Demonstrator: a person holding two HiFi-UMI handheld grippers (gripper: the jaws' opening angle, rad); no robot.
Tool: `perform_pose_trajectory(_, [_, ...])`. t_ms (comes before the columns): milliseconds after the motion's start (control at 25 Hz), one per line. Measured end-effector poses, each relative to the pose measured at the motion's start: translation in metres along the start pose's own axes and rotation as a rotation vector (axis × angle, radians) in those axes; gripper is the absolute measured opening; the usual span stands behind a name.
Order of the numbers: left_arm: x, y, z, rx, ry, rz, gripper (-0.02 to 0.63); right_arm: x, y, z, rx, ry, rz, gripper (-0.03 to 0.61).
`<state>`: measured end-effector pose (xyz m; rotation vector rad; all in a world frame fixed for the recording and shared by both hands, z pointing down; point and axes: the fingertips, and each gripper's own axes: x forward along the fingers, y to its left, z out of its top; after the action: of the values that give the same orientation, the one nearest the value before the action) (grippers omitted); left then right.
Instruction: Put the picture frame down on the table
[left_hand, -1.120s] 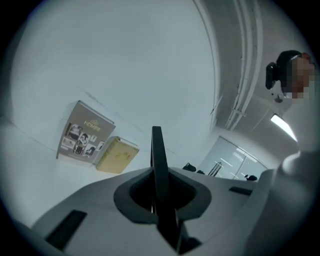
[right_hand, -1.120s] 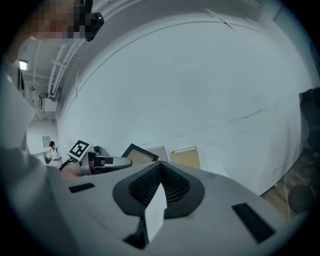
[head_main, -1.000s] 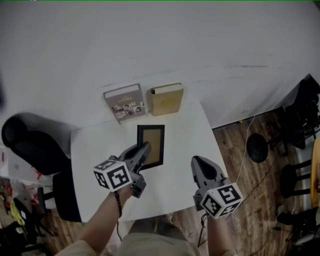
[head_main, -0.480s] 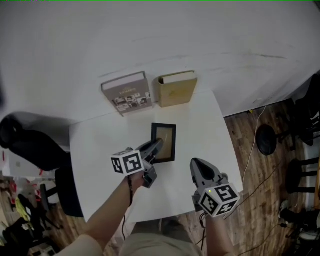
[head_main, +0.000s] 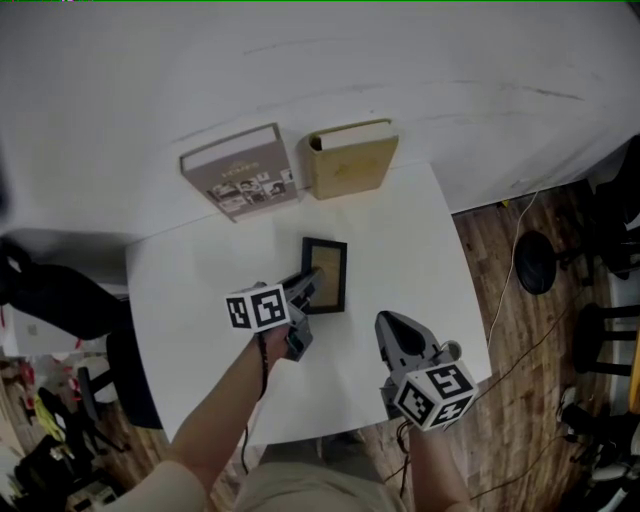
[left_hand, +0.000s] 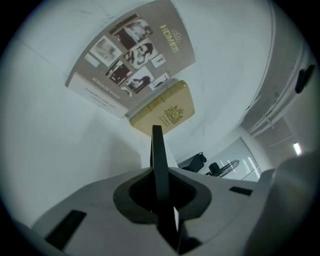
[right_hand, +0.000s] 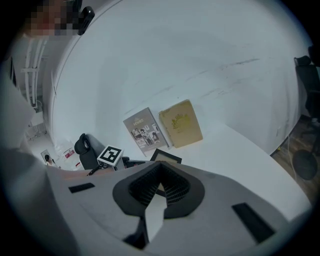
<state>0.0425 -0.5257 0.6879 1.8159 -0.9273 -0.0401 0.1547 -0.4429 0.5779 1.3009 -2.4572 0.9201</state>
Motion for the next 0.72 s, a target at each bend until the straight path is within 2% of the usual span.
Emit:
perform_pose_trajectory(120, [0.005, 0.018, 0.002, 0.032, 0.008, 0.076, 0.046, 0.001, -0.002, -0.002, 0.002, 0.005, -0.007, 0.021])
perform_pose_trajectory(400, [0.007, 0.041, 0.017, 0.208, 0.014, 0.245, 0.076, 0.001, -0.014, -0.013, -0.02, 0.037, -0.046, 0.021])
perform_pose_trajectory(560, [0.008, 0.057, 0.019, 0.358, 0.08, 0.367, 0.164, -0.001, -0.022, -0.018, -0.025, 0.048, -0.069, 0.021])
perform_pose_trajectory(720, [0.006, 0.07, 0.023, 0.431, 0.127, 0.458, 0.208, -0.004, -0.023, -0.021, -0.053, 0.053, -0.094, 0.023])
